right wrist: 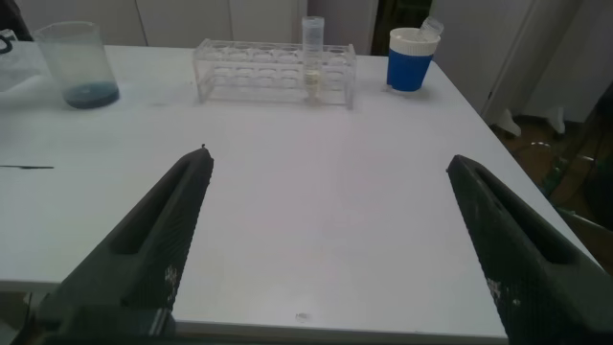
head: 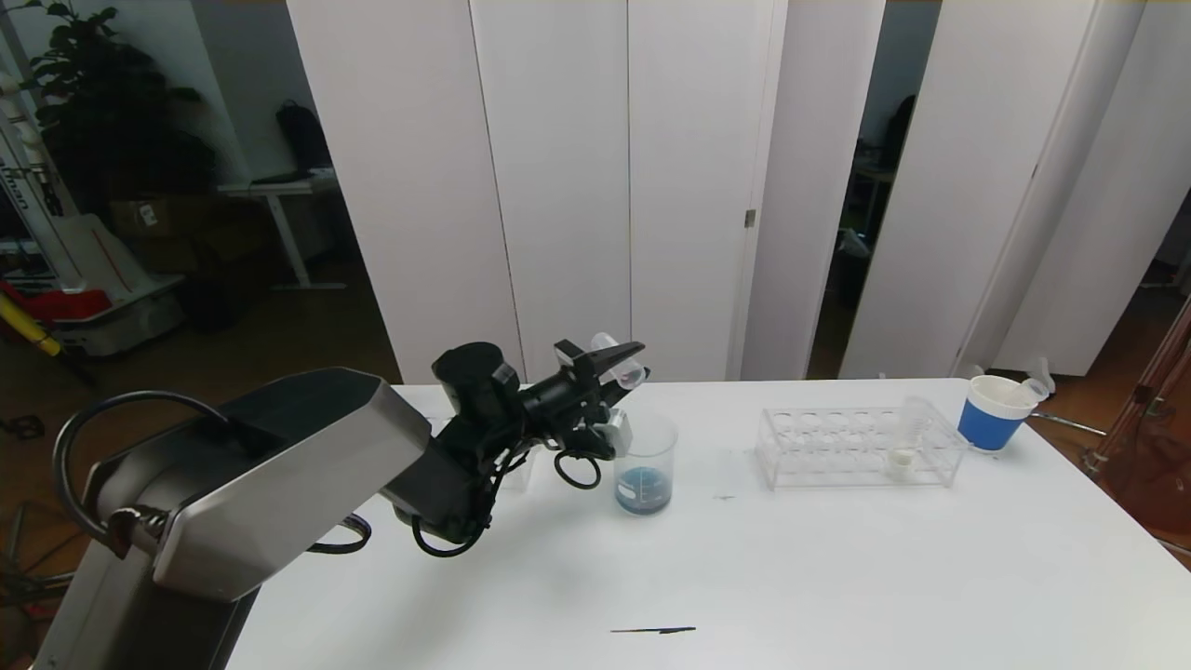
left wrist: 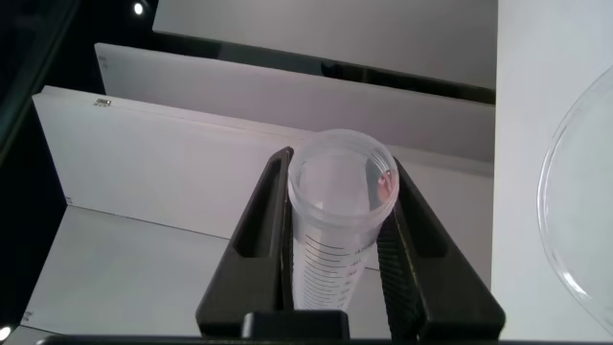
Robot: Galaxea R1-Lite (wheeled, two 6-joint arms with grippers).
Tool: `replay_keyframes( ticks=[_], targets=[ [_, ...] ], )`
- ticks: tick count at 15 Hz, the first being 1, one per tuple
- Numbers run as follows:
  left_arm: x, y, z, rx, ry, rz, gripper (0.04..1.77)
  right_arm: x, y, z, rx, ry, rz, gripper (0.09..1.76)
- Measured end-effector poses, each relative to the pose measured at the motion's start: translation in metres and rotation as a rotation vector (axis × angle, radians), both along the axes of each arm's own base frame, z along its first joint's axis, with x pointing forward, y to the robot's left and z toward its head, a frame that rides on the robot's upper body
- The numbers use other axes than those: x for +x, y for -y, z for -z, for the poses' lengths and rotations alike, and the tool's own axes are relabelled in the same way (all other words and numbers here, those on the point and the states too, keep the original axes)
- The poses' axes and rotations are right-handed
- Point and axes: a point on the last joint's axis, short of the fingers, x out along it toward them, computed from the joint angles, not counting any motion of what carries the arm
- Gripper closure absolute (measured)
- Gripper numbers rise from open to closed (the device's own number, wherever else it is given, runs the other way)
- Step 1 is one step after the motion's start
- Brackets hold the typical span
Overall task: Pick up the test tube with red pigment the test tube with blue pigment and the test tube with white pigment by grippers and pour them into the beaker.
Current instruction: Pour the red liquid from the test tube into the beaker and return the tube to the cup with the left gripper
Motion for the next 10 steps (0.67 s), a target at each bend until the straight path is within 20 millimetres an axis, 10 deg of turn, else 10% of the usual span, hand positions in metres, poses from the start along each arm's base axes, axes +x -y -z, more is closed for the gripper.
replay_keyframes(
  ticks=[10],
  targets=[
    [-0.005, -0.008, -0.032, -0.215, -0.533, -0.002, 1.23, 0.0, 0.0, 0.0, 0.0, 0.0, 0.0, 0.1]
  ],
)
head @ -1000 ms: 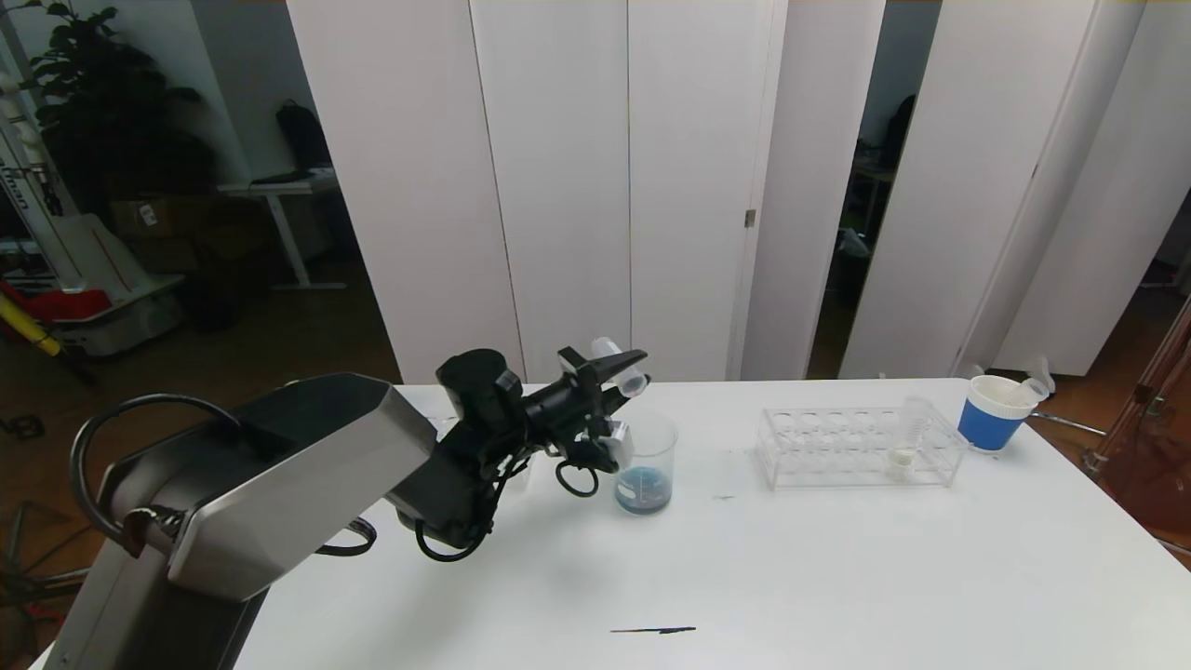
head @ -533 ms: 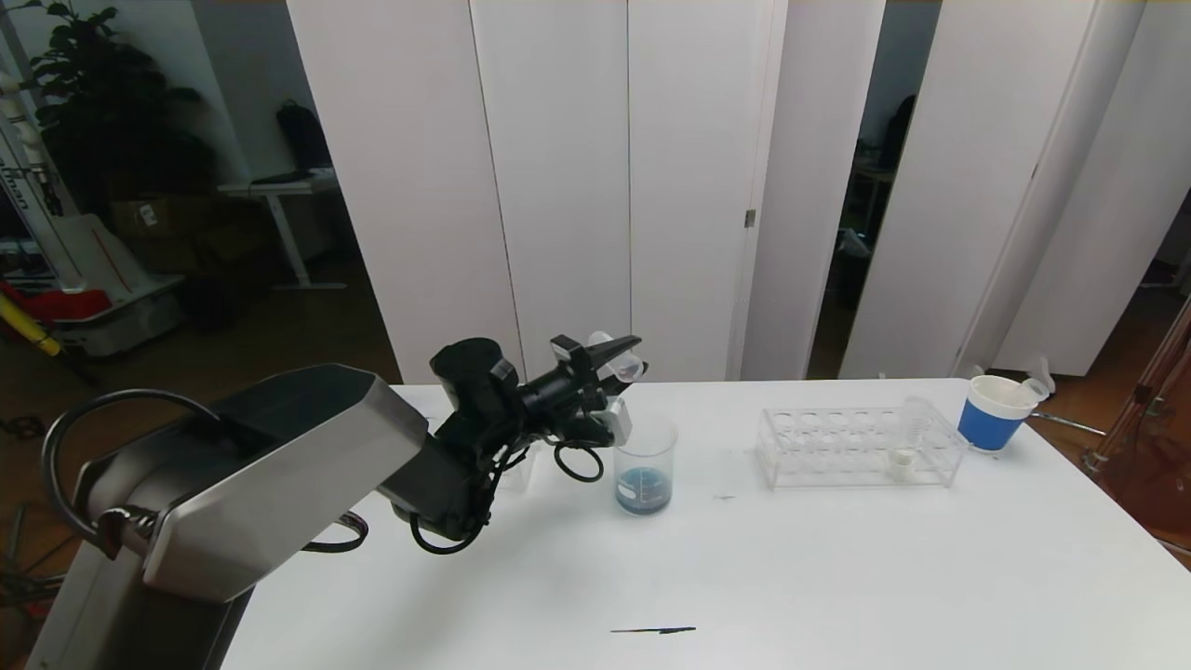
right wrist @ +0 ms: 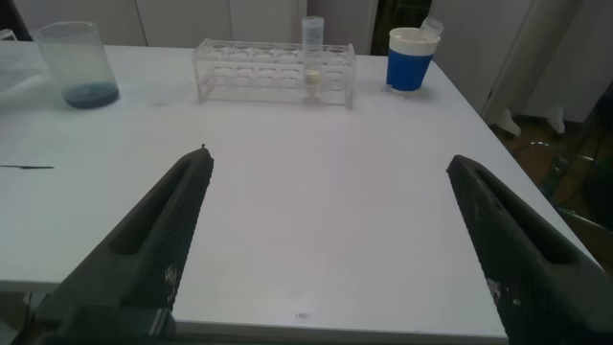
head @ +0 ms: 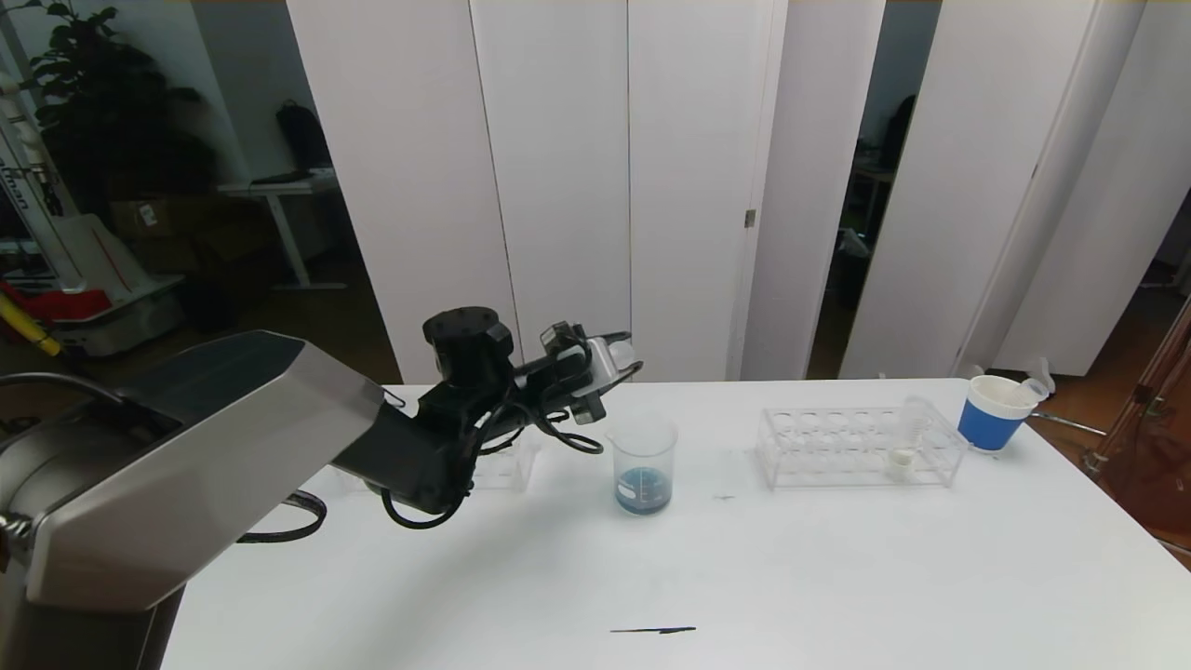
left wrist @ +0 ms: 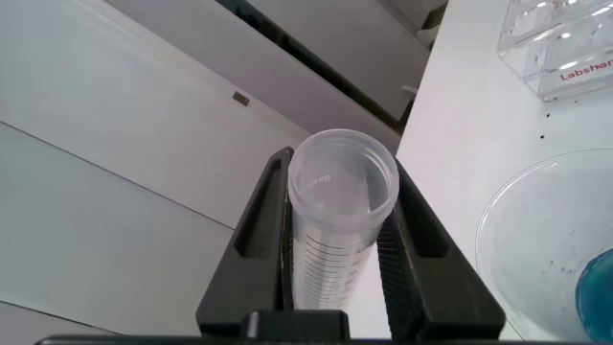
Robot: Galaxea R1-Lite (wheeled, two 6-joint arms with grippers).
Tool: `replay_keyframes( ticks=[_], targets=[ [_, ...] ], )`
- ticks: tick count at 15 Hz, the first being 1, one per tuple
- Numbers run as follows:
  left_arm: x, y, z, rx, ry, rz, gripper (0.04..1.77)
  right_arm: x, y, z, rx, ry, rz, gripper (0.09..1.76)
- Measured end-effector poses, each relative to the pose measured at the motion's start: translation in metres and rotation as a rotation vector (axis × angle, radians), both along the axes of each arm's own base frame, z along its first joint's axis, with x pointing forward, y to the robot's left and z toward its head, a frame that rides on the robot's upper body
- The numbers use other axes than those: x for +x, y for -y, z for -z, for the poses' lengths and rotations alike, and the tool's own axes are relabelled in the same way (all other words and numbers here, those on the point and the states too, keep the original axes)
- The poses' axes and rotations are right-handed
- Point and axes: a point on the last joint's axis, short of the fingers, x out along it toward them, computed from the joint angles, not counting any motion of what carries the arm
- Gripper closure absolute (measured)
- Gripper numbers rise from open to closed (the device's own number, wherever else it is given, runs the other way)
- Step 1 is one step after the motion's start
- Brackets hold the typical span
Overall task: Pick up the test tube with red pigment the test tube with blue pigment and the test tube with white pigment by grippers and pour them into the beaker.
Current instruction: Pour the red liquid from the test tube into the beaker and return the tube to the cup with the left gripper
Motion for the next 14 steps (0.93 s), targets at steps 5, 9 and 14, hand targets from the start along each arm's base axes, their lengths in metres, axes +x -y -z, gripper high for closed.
replay_keyframes(
  ticks=[5, 9, 14],
  targets=[
    [0.0, -0.005, -0.033, -0.257, -0.328, -0.209, 1.23, 0.0, 0.0, 0.0, 0.0, 0.0, 0.0, 0.1],
    [-0.002, -0.011, -0.05, -0.409, -0.464, -0.398, 1.23, 0.0, 0.0, 0.0, 0.0, 0.0, 0.0, 0.1],
    [-0.006, -0.02, -0.066, -0.594, -0.529, -0.648, 1.23, 0.0, 0.0, 0.0, 0.0, 0.0, 0.0, 0.1]
  ],
)
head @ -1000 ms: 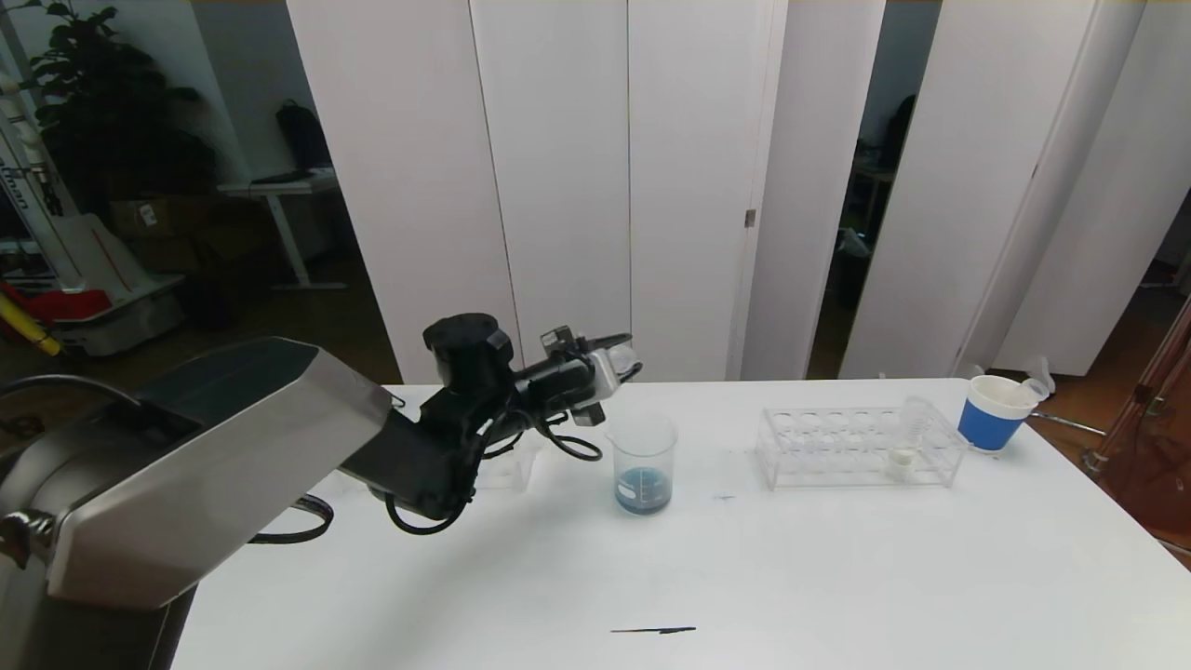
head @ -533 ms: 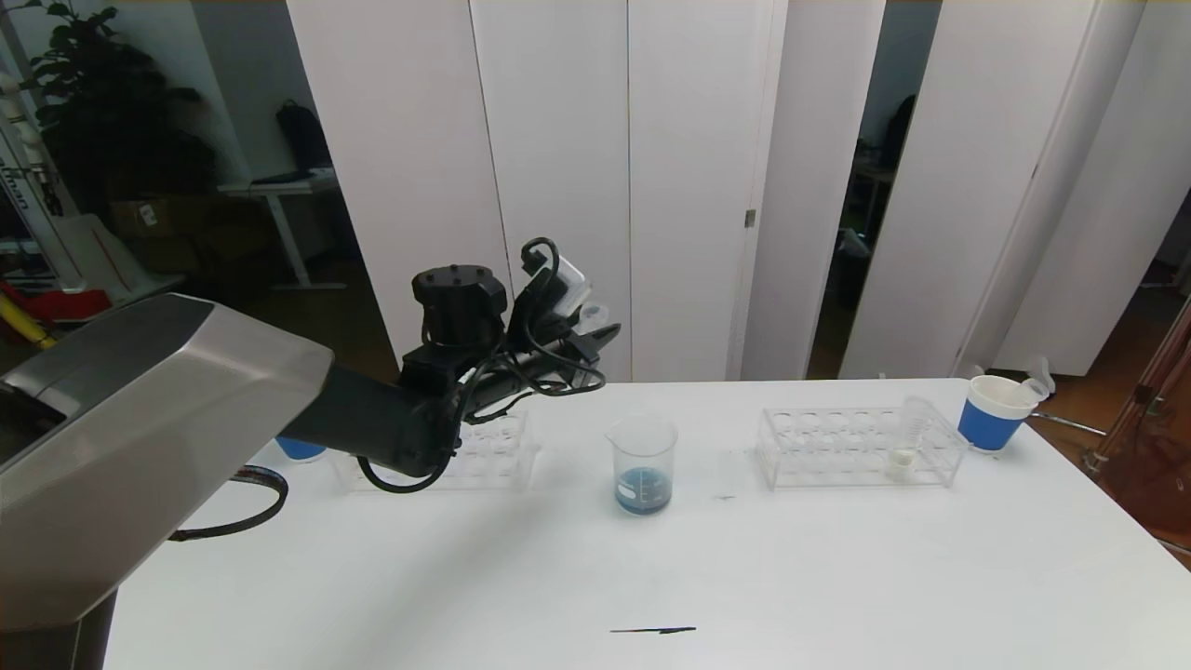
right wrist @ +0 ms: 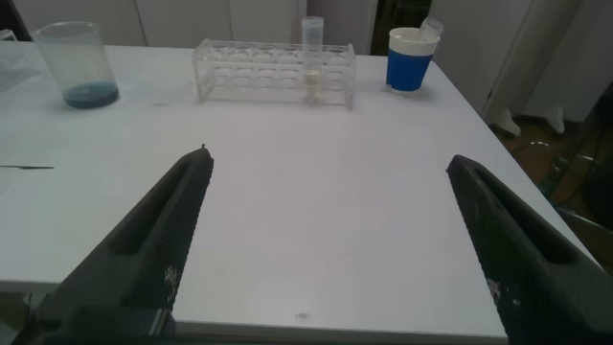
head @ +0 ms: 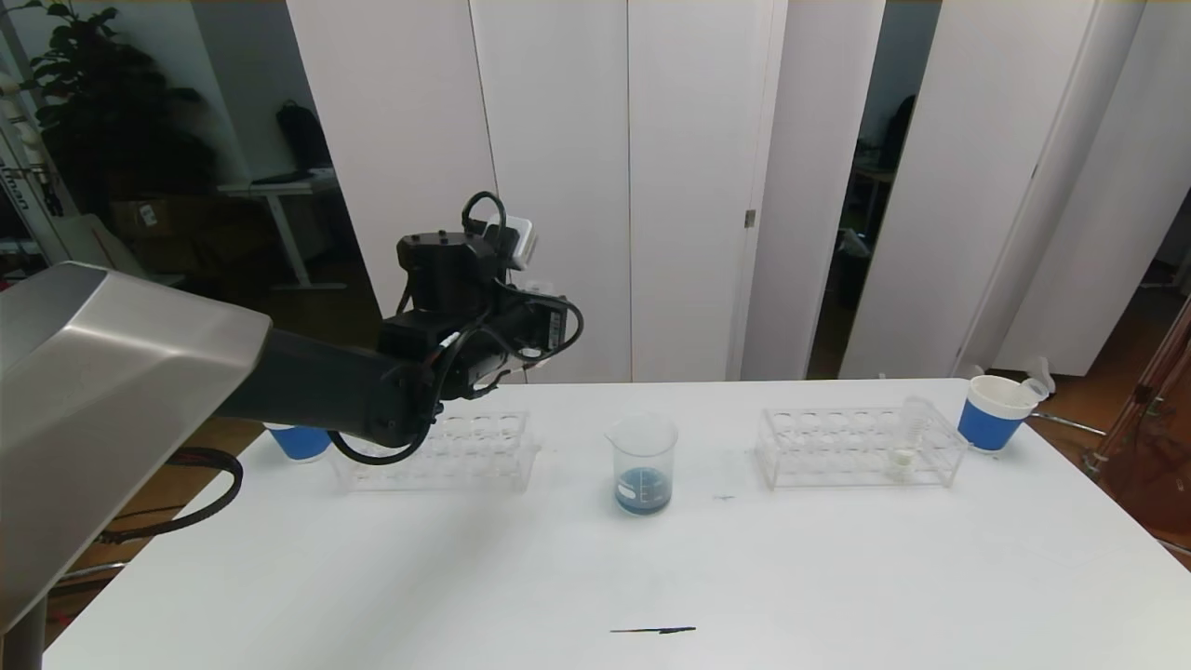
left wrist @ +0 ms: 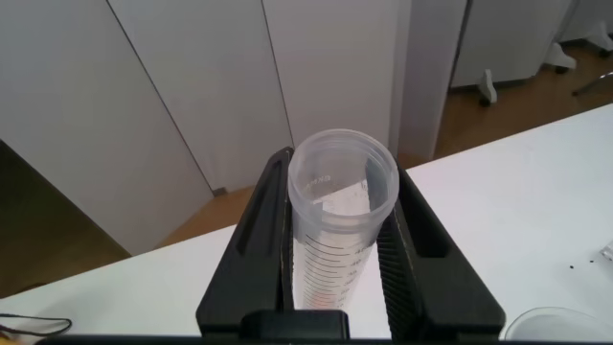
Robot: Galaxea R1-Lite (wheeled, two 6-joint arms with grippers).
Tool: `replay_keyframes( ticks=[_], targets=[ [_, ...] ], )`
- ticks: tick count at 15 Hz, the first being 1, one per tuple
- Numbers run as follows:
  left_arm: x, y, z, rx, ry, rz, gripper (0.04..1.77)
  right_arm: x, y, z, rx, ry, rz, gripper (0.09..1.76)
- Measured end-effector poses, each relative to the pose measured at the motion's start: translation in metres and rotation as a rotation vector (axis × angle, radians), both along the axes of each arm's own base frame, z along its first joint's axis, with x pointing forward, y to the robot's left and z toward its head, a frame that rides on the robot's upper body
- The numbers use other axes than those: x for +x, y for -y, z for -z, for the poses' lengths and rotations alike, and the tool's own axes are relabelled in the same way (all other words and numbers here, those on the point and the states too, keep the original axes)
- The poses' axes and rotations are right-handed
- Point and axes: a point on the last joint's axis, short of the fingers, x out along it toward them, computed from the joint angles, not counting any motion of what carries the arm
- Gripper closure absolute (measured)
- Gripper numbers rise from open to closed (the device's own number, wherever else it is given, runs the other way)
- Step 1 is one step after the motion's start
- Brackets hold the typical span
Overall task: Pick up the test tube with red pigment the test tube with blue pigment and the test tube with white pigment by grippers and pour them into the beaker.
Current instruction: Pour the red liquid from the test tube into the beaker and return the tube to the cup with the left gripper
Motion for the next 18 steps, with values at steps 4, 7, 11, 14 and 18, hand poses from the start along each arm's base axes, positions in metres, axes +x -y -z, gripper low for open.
replay_keyframes(
  ticks=[4, 7, 11, 14, 18],
  targets=[
    [-0.002, -0.005, -0.001, -0.106, -0.065, -0.193, 1.23, 0.0, 0.0, 0.0, 0.0, 0.0, 0.0, 0.1],
    [-0.001, -0.006, 0.002, -0.106, -0.064, -0.259, 1.23, 0.0, 0.0, 0.0, 0.0, 0.0, 0.0, 0.1],
    [0.0, -0.011, 0.006, -0.114, -0.045, -0.277, 1.23, 0.0, 0.0, 0.0, 0.0, 0.0, 0.0, 0.1],
    [-0.003, -0.022, 0.011, -0.123, 0.008, -0.3, 1.23, 0.0, 0.0, 0.0, 0.0, 0.0, 0.0, 0.1],
    [-0.007, -0.056, 0.011, -0.05, 0.149, -0.385, 1.23, 0.0, 0.0, 0.0, 0.0, 0.0, 0.0, 0.1]
  ],
)
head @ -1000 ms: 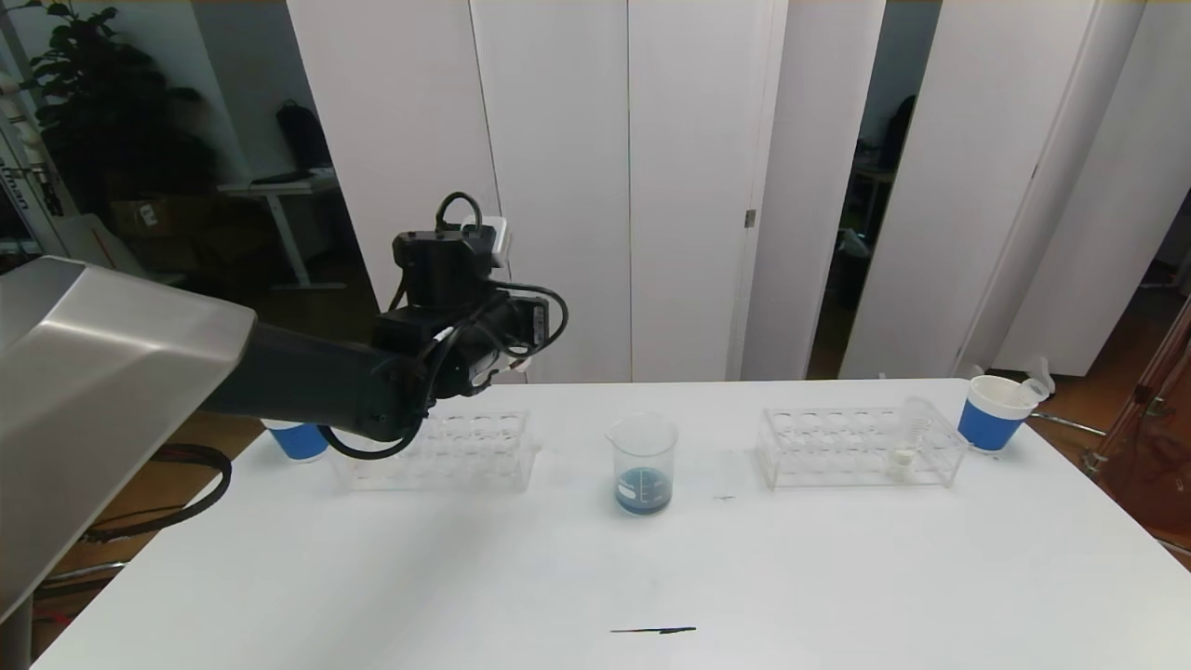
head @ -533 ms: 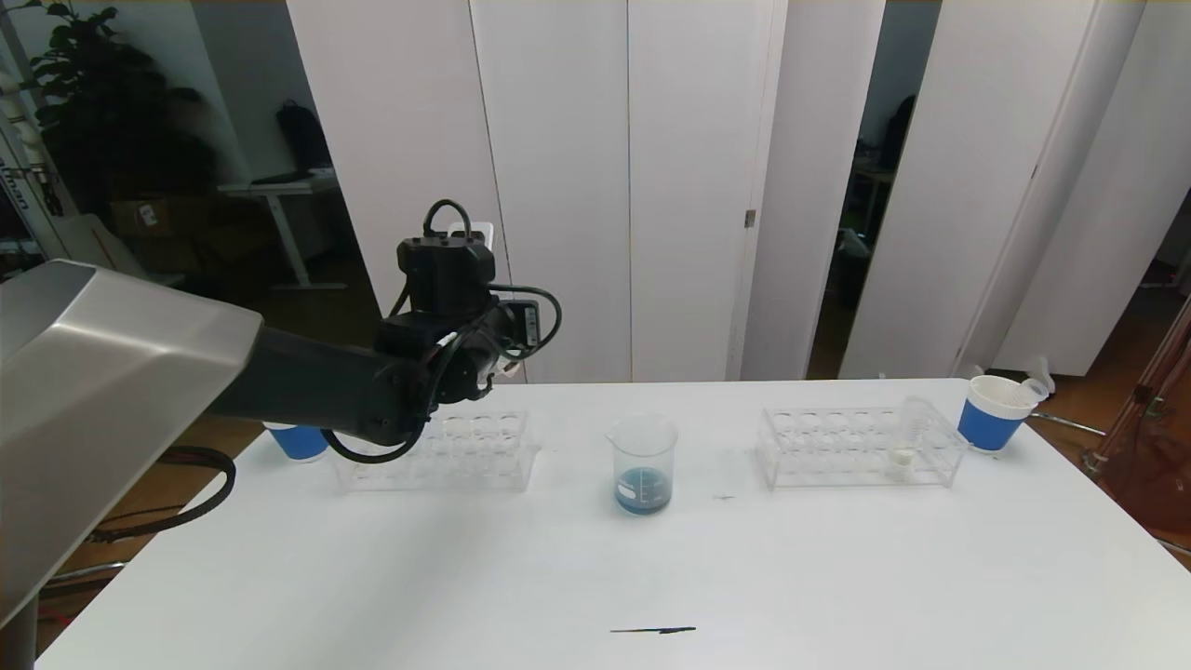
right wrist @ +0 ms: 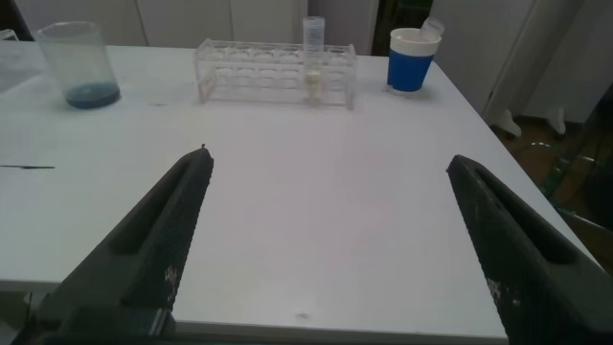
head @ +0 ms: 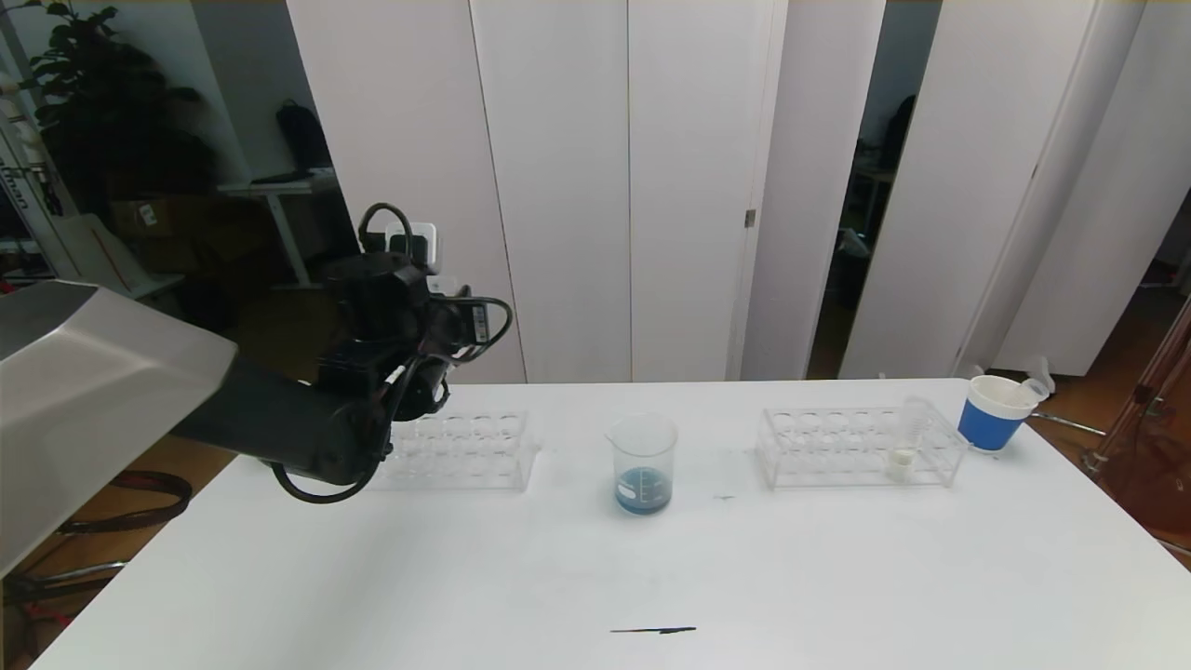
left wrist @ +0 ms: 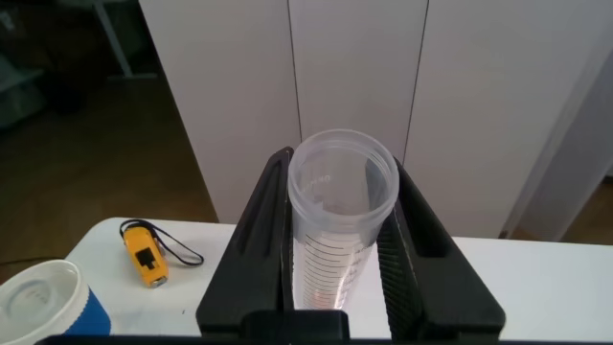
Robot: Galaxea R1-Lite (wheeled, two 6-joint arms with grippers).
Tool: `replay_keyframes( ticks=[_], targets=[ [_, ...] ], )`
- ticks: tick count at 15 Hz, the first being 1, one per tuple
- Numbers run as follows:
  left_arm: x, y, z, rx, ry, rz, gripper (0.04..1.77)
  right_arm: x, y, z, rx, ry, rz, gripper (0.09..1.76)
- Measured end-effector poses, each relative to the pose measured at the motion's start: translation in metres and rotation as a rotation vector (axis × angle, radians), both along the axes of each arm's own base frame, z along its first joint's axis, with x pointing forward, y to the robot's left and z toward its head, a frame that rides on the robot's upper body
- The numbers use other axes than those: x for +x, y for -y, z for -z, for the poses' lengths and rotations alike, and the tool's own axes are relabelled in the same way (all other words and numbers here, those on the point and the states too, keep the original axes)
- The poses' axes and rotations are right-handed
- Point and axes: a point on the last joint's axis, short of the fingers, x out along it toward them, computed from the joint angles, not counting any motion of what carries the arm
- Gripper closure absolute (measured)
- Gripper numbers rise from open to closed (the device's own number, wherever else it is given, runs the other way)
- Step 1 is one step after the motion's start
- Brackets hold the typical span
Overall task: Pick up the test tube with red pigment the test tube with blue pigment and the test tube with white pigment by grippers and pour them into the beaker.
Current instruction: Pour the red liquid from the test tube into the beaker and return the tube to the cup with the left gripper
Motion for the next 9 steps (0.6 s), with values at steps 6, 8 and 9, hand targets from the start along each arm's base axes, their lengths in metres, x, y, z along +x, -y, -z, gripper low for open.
replay_keyframes(
  ticks=[6, 8, 9],
  targets=[
    [0.004, -0.093, -0.011, 0.114, 0.094, -0.243, 1.23, 0.0, 0.0, 0.0, -0.001, 0.0, 0.0, 0.1],
    [0.003, -0.123, -0.014, 0.123, 0.116, -0.317, 1.23, 0.0, 0.0, 0.0, 0.0, 0.0, 0.0, 0.1],
    [0.003, -0.138, -0.015, 0.128, 0.127, -0.355, 1.23, 0.0, 0.0, 0.0, 0.0, 0.0, 0.0, 0.1]
  ],
)
